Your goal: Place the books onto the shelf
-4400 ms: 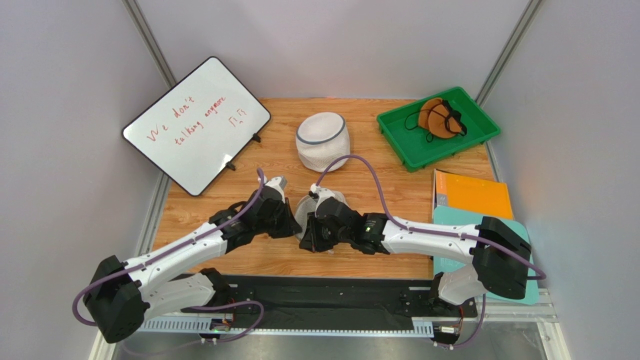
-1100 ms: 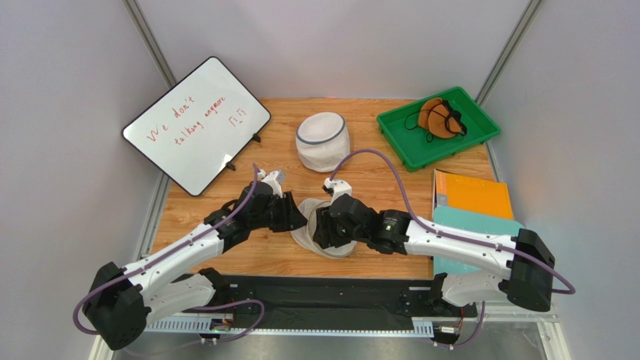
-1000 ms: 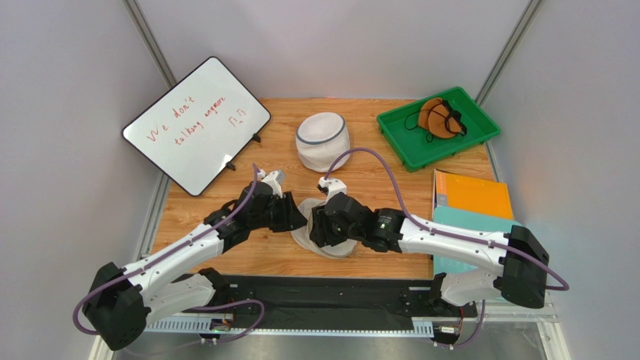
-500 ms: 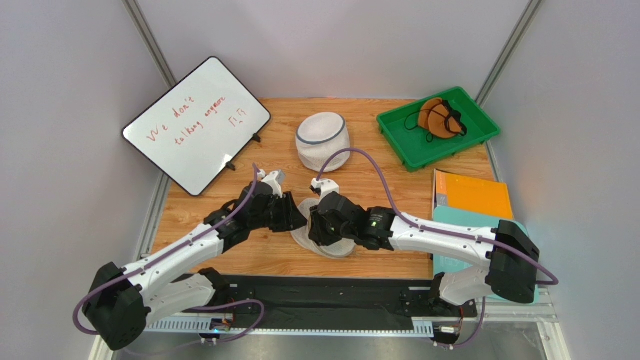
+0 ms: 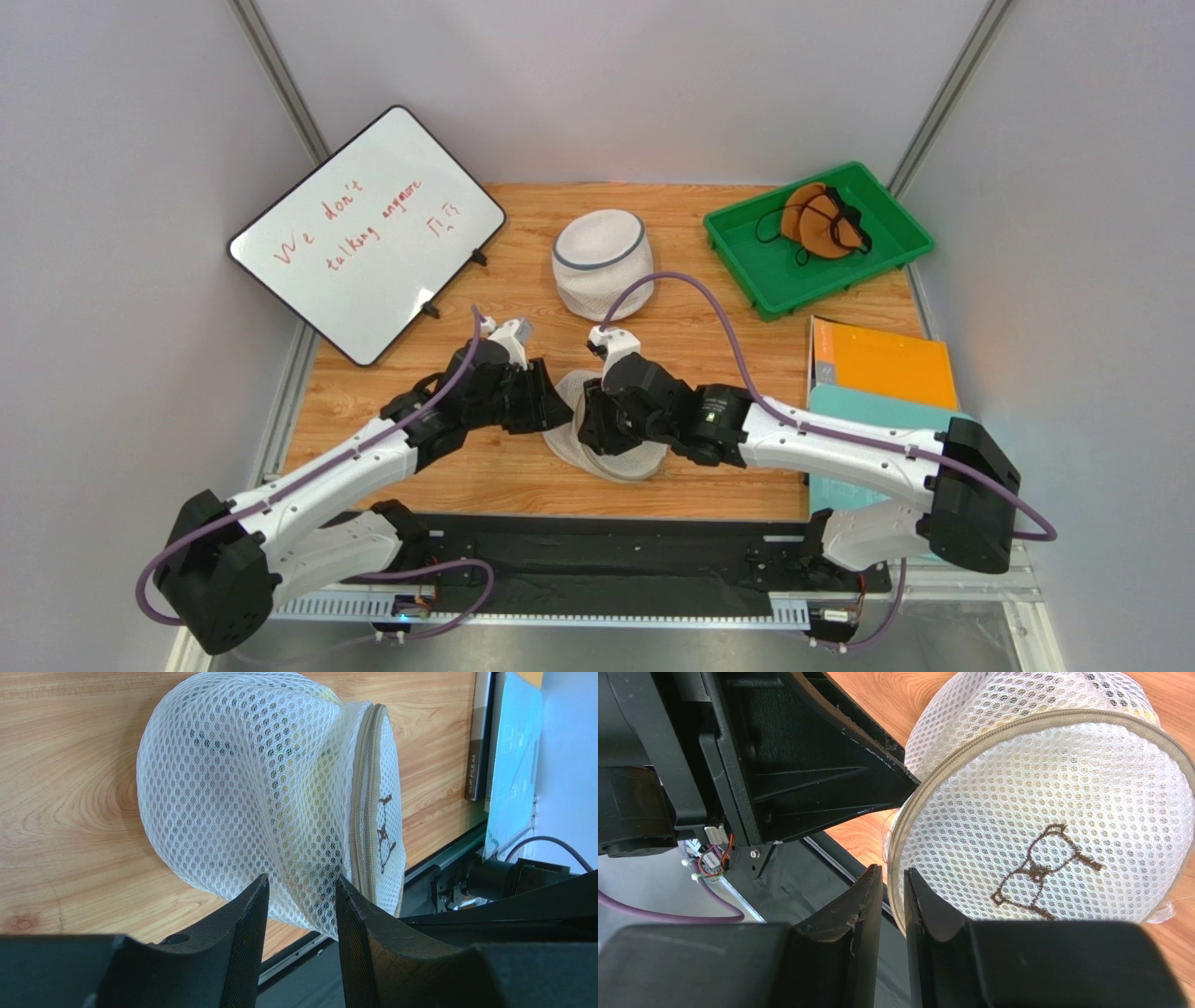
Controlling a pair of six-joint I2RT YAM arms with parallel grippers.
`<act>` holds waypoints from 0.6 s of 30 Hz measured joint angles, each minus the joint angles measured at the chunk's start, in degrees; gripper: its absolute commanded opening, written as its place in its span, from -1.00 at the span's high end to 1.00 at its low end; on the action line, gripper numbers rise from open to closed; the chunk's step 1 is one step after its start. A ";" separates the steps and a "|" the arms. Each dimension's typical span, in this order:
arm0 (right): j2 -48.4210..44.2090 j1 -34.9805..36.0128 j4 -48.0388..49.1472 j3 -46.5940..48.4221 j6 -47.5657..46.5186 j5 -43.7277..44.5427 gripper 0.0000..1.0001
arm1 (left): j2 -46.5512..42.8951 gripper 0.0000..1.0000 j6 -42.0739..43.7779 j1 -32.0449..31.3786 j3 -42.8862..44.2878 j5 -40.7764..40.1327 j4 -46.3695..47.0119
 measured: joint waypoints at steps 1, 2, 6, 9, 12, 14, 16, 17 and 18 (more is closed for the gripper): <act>-0.04 -0.17 0.00 -0.04 0.00 -0.13 0.56 | 0.00 0.07 0.00 0.00 0.00 -0.02 0.00; -0.04 -0.24 0.04 -0.07 0.02 -0.50 0.56 | 0.00 0.07 0.00 0.00 0.00 -0.02 -0.02; -0.02 -0.57 0.28 -0.09 0.09 -1.46 0.57 | 0.00 0.07 0.00 0.00 0.00 -0.02 -0.02; 0.00 -0.61 0.70 -0.20 0.20 -2.03 0.60 | 0.00 0.07 0.02 0.00 0.00 -0.02 -0.09; 0.07 -0.61 1.16 -0.61 0.22 -2.49 0.60 | 0.00 0.07 0.00 0.00 0.00 -0.02 -0.15; 0.13 -0.63 1.33 -0.87 0.22 -2.64 0.60 | 0.00 0.07 0.02 0.00 0.00 -0.02 -0.17; 0.42 -0.85 1.38 -0.94 0.26 -2.93 0.61 | 0.00 0.07 0.02 0.00 0.00 -0.02 -0.22; 0.68 -0.92 1.49 -0.94 0.35 -2.97 0.63 | 0.00 0.07 0.02 0.00 0.00 -0.02 -0.22; 0.94 -1.01 1.53 -0.96 0.44 -3.02 0.65 | -0.02 0.07 0.02 0.00 0.00 -0.02 -0.26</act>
